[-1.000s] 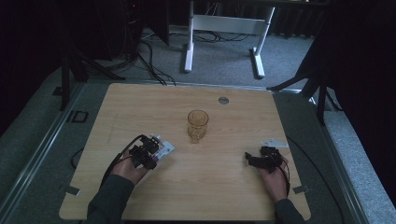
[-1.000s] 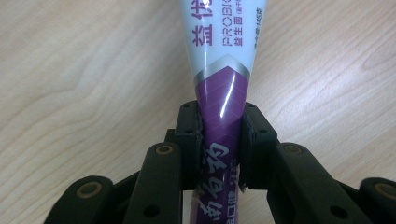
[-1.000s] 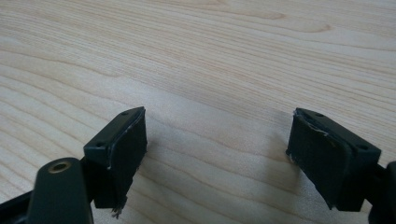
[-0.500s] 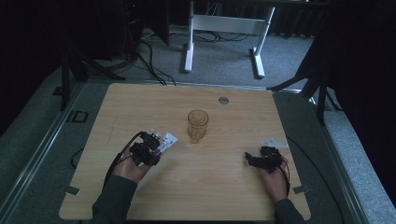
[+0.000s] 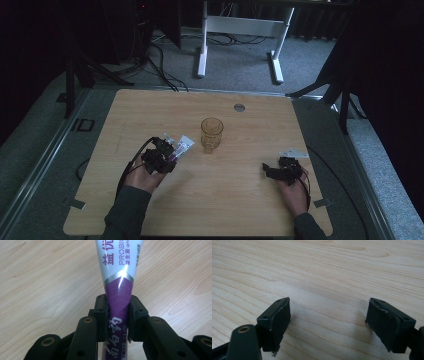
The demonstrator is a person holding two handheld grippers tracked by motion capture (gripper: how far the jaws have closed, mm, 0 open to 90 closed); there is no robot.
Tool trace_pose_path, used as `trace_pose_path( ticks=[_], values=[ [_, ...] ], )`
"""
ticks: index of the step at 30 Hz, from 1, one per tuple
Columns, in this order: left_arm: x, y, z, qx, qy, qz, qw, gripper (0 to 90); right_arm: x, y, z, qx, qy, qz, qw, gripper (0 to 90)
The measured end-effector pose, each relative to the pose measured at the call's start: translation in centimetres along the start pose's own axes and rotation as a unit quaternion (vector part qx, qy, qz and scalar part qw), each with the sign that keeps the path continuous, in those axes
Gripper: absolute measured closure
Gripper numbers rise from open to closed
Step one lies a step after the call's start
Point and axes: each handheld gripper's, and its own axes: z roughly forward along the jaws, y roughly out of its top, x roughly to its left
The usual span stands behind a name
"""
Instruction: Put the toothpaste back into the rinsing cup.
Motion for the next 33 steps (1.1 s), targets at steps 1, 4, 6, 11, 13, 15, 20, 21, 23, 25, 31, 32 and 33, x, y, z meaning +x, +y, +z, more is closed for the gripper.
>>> trace_pose_path(
  ticks=[1,4,6,11,13,15,20,21,23,25,31,32,33],
  values=[
    [0.0,0.1,-0.1,-0.002,-0.001,-0.001,1.0000,72.8,0.0,0.0,0.0,0.000,0.000,0.000,1.0000,19.5],
    [0.0,0.2,-0.1,-0.010,-0.002,-0.004,0.9999,72.8,0.0,0.0,0.0,0.000,0.000,0.000,1.0000,19.5],
    [-0.1,0.4,-0.3,-0.017,-0.003,-0.006,0.9998,72.8,0.0,0.0,0.0,0.000,0.000,0.000,1.0000,19.5],
    [-0.2,0.7,-0.6,-0.033,0.003,-0.005,0.9994,72.8,0.0,0.0,0.0,0.000,0.000,0.000,1.0000,19.5],
    [-0.2,0.8,-0.7,-0.039,0.001,-0.006,0.9992,72.8,0.0,0.0,0.0,0.000,0.000,0.000,1.0000,19.5],
    [-0.3,0.9,-0.8,-0.046,0.001,-0.005,0.9989,72.8,0.0,0.0,0.0,0.000,0.000,0.000,1.0000,19.5],
    [-0.5,1.1,-1.0,-0.059,0.000,-0.001,0.9982,72.9,0.0,0.0,0.0,0.000,0.000,0.000,1.0000,19.5],
    [-0.5,1.1,-0.9,-0.061,-0.001,-0.001,0.9981,72.9,0.0,0.0,0.0,0.000,0.000,0.000,1.0000,19.5],
    [-0.4,1.2,-0.9,-0.066,-0.008,-0.002,0.9978,72.8,0.0,0.0,0.0,0.000,0.000,0.000,1.0000,19.5],
    [-0.4,1.3,-0.9,-0.074,-0.013,-0.005,0.9971,72.8,0.0,0.0,0.0,0.000,0.000,0.000,1.0000,19.5],
    [-0.3,1.5,-1.0,-0.089,-0.022,-0.008,0.9957,72.8,0.0,0.0,0.0,0.000,0.000,0.000,1.0000,19.5],
    [-0.2,1.5,-1.0,-0.089,-0.025,-0.007,0.9957,72.8,0.0,0.0,0.0,0.000,0.000,0.001,1.0000,19.5],
    [-0.2,1.6,-1.0,-0.091,-0.029,-0.007,0.9954,72.8,0.0,0.0,0.0,0.000,0.000,0.001,1.0000,19.5]
  ],
)
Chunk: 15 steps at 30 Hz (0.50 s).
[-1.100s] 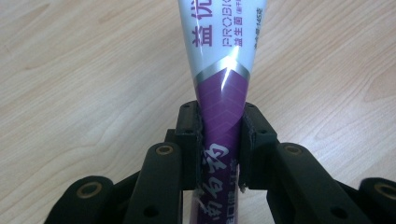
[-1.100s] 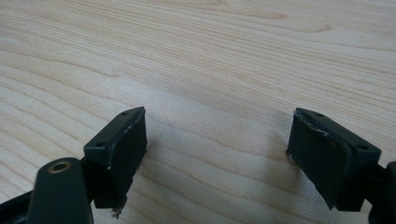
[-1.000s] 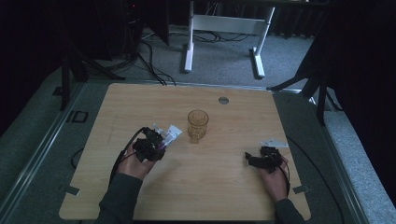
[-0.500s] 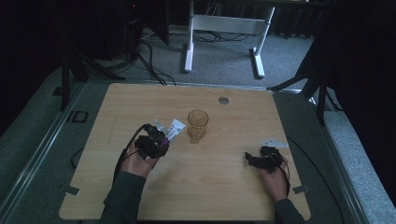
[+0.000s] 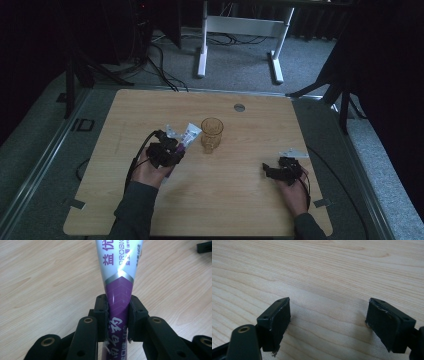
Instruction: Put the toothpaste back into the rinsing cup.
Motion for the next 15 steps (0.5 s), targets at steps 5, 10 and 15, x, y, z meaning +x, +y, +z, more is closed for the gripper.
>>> trace_pose_path(
  ticks=[5,10,15],
  values=[
    [0.14,0.14,-0.03,-0.010,-0.005,-0.004,0.9999,72.8,-0.01,0.00,0.00,0.000,0.000,-0.001,1.0000,19.5],
    [0.23,0.30,-0.26,-0.021,-0.006,-0.006,0.9997,72.8,0.00,0.00,0.00,0.000,0.000,0.000,1.0000,19.5],
    [0.28,0.52,-0.56,-0.036,-0.007,-0.012,0.9992,72.8,-0.03,-0.01,0.00,0.000,0.000,-0.002,1.0000,19.5]
  ],
)
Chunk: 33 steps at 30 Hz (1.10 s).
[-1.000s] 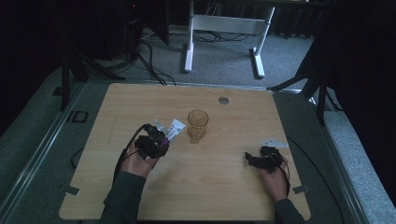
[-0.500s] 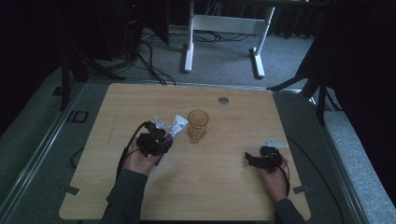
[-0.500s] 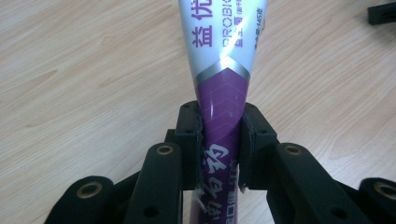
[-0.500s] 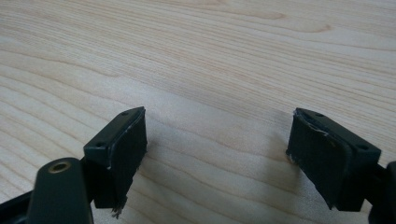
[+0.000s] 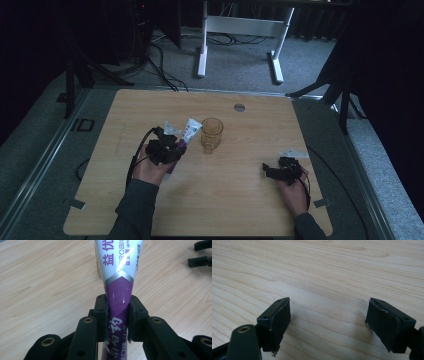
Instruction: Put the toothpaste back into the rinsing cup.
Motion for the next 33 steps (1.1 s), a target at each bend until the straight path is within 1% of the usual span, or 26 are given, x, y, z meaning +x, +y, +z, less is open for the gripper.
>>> trace_pose_path(
  ticks=[4,10,15,17,19,23,29,30,33],
  values=[
    [0.04,0.15,-0.04,-0.008,0.001,-0.002,1.0000,72.9,0.01,0.01,0.00,0.000,0.000,0.001,1.0000,19.5],
    [0.11,0.26,0.12,-0.013,0.002,-0.007,0.9999,72.9,0.02,0.01,0.00,0.000,0.000,0.001,1.0000,19.5],
    [0.14,0.33,0.05,-0.024,0.003,-0.011,0.9996,72.9,0.01,0.00,0.00,0.000,0.000,0.001,1.0000,19.5],
    [0.16,0.36,0.04,-0.024,0.002,-0.012,0.9996,72.9,0.01,0.00,0.01,0.000,0.000,0.001,1.0000,19.5],
    [0.18,0.40,0.06,-0.030,0.001,-0.018,0.9994,72.8,0.01,0.00,0.00,0.000,0.000,0.001,1.0000,19.5],
    [0.17,0.47,0.14,-0.037,0.001,-0.020,0.9991,72.9,0.01,0.00,0.00,0.000,0.000,0.001,1.0000,19.5],
    [0.20,0.54,0.23,-0.043,-0.002,-0.026,0.9987,72.8,0.01,0.00,0.00,0.000,0.000,0.001,1.0000,19.5],
    [0.25,0.60,0.21,-0.048,-0.004,-0.030,0.9984,72.8,0.01,0.00,0.00,0.000,0.000,0.001,1.0000,19.5],
    [0.32,0.76,0.22,-0.051,-0.010,-0.034,0.9981,72.8,0.01,0.00,0.00,0.000,0.000,0.001,1.0000,19.5]
  ],
)
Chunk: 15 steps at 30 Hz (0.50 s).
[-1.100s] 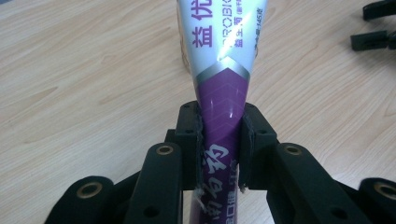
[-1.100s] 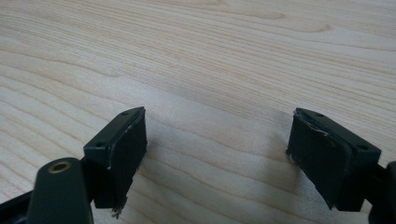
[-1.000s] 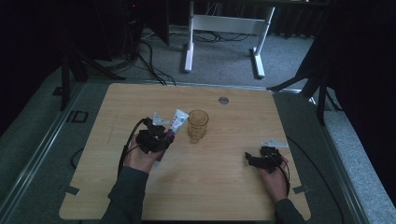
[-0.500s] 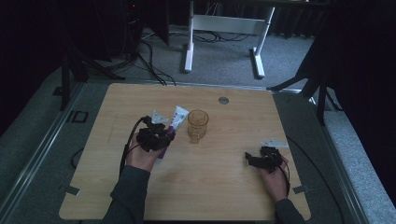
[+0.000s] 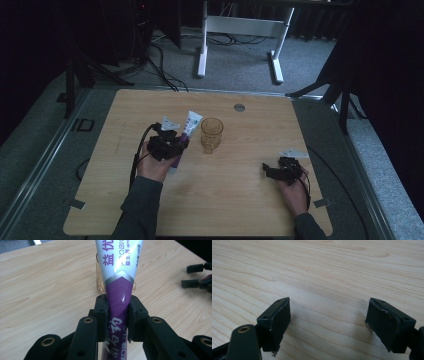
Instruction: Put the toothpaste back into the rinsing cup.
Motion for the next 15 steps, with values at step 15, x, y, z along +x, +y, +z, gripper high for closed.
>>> trace_pose_path(
  ticks=[15],
  values=[
    [0.31,0.62,-0.23,-0.028,0.002,-0.016,0.9995,72.8,-0.01,0.00,0.00,0.000,0.000,-0.001,1.0000,19.5]
  ],
)
